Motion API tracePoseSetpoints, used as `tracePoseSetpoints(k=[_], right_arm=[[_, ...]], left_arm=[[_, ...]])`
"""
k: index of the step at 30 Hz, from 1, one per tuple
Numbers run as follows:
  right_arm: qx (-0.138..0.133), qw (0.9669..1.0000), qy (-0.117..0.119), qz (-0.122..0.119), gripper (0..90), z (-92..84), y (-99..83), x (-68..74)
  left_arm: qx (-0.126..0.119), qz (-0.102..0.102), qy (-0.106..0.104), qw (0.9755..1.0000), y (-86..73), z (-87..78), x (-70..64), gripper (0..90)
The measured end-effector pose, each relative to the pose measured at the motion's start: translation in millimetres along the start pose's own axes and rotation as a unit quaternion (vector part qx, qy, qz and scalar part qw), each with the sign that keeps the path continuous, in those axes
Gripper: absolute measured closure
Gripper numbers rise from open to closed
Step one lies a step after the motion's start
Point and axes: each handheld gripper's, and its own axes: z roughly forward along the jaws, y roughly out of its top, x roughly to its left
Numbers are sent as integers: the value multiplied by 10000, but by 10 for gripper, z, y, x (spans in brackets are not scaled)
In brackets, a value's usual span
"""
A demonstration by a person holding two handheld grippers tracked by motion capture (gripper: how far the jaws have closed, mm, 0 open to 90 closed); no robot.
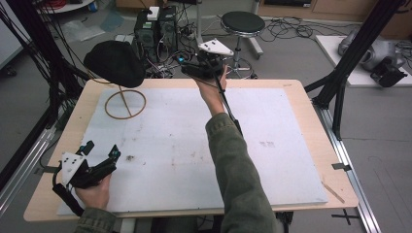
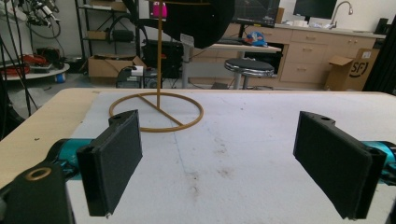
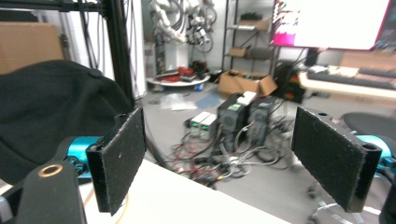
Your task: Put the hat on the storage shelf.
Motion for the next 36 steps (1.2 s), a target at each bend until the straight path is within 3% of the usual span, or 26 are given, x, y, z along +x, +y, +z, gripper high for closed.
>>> tracePoseSetpoints(k=[13,17,23,31,36], right_arm=[[-134,9989,-404,196,174,-608,-180,-512],[-229,9972,-616,347,174,-827,-290,-670],[-162,9937,-983,511,174,-1120,-476,-901],[-117,9918,-1233,326,175,-1479,-673,-1002],[-88,9903,-1336,376,175,-1649,-782,-1069]], left_arm=[[41,85,3,10000,1,13,-27,156],[50,77,16,10000,-4,25,-36,156],[68,93,-15,9999,-4,30,-55,156],[59,100,-1,9999,-3,38,-59,155],[70,128,-11,9999,-1,40,-70,155]])
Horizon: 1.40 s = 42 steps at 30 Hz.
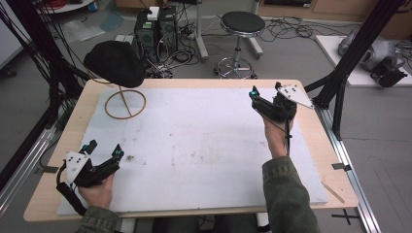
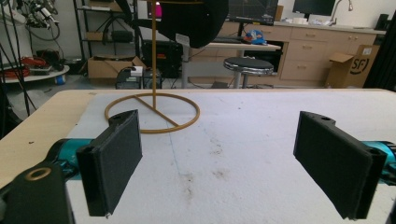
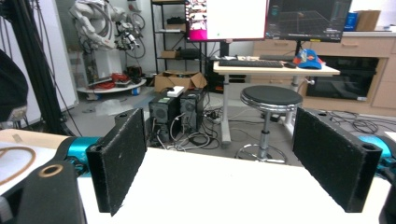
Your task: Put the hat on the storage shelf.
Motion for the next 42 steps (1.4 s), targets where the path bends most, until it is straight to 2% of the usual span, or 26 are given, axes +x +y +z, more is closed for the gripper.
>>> tracePoseSetpoints(k=[4,7,9,11,13,14,15,16,24,28,33,35,38,42], right_arm=[[-31,10000,-24,62,174,-116,-54,-52],[-47,9999,-89,-18,174,-204,-86,-66],[-18,9999,-110,11,170,-267,-120,-81],[220,9996,-184,32,145,-307,-137,-95],[332,9991,-243,44,143,-358,-140,-98],[318,9991,-266,30,144,-383,-136,-97],[145,9995,-274,65,150,-441,-151,-90],[111,9995,-289,74,151,-472,-162,-88],[280,9986,-421,134,150,-727,-492,-119],[393,9971,-614,221,150,-830,-729,-160],[355,9953,-855,266,150,-939,-961,-233],[450,9947,-894,240,151,-948,-979,-240],[280,9953,-909,151,151,-978,-959,-229],[336,9954,-887,134,150,-988,-974,-213]], left_arm=[[1,3,-2,10000,-1,2,-3,155],[0,-15,7,10000,-4,5,4,155],[-5,-33,8,10000,-4,4,6,155],[-2,-46,4,10000,-4,4,7,155],[-12,-66,-10,10000,-3,1,8,155],[-14,-75,-9,10000,-2,-3,8,155],[-21,-85,-5,10000,-2,-5,7,155],[-7,-71,-11,10000,-2,-9,10,155],[-7,-94,-16,10000,-4,-5,1,155],[-3,-80,-15,10000,-7,-2,1,155],[16,-75,-28,10000,-10,3,-7,155],[19,-78,-31,10000,-10,5,-9,155],[18,-81,-22,10000,-12,8,-10,155],[41,-82,-44,9999,-14,7,-13,155]])
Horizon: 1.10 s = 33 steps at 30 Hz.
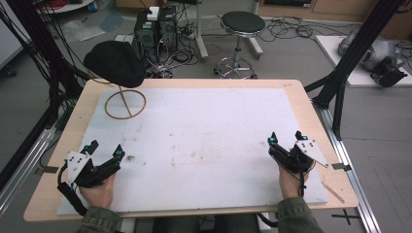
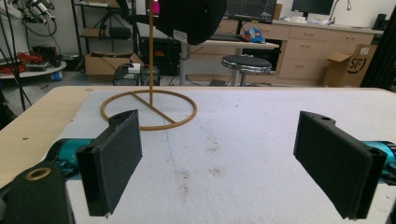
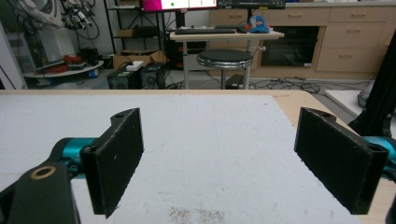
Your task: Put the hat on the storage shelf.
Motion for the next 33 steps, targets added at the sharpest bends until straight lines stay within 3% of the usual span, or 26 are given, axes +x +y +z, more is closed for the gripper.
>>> tracePoseSetpoints(k=[14,28,33], right_arm=[[-102,9996,65,258,147,-30,11,-19],[-91,9995,108,283,147,-27,8,-12],[-73,9991,122,391,147,-26,9,-16]], left_arm=[[46,-23,4,10000,-12,12,2,155],[60,2,4,10000,-15,-3,5,155],[64,2,5,10000,-16,-24,11,155]])
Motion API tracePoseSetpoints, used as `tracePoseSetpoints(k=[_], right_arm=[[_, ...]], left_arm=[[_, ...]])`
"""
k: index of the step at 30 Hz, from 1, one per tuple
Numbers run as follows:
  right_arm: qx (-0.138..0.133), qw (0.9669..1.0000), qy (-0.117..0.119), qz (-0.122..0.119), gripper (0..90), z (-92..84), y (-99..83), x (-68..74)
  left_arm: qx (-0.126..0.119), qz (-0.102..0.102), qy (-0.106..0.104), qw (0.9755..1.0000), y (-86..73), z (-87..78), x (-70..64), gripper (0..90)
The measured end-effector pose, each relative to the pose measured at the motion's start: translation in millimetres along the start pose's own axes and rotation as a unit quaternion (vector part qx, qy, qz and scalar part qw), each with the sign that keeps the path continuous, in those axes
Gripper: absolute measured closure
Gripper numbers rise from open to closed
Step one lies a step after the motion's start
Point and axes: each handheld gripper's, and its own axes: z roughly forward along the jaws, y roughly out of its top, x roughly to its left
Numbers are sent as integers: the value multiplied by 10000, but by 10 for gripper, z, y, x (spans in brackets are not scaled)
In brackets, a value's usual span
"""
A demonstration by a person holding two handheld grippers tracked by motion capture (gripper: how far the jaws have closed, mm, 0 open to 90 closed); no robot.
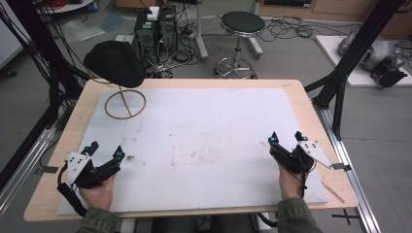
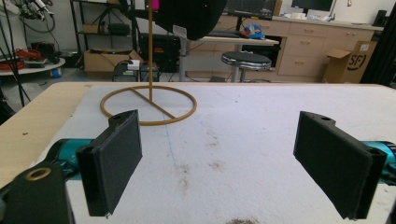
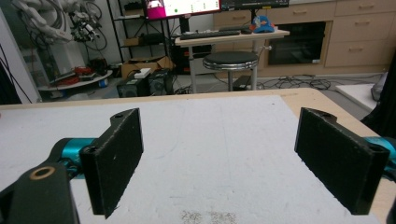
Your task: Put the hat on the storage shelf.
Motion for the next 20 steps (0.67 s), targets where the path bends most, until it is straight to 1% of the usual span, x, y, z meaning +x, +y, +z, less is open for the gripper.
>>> tracePoseSetpoints(k=[2,7,11,13,18,20], right_arm=[[8,10000,-6,33,147,1,0,-1],[17,10000,-10,8,147,1,-1,-9],[59,10000,21,40,147,2,-3,-6],[57,10000,33,-4,147,7,-5,-7],[123,9999,62,-22,146,15,-12,13],[101,9999,45,-60,146,23,-13,8]], left_arm=[[-9,-22,10,10000,0,-3,7,155],[15,-42,35,10000,-2,3,17,155],[9,-50,37,10000,-1,0,18,155],[20,-45,33,10000,-2,0,20,155],[51,-63,-6,10000,-5,7,20,155],[50,-69,-6,10000,-9,14,18,155]])
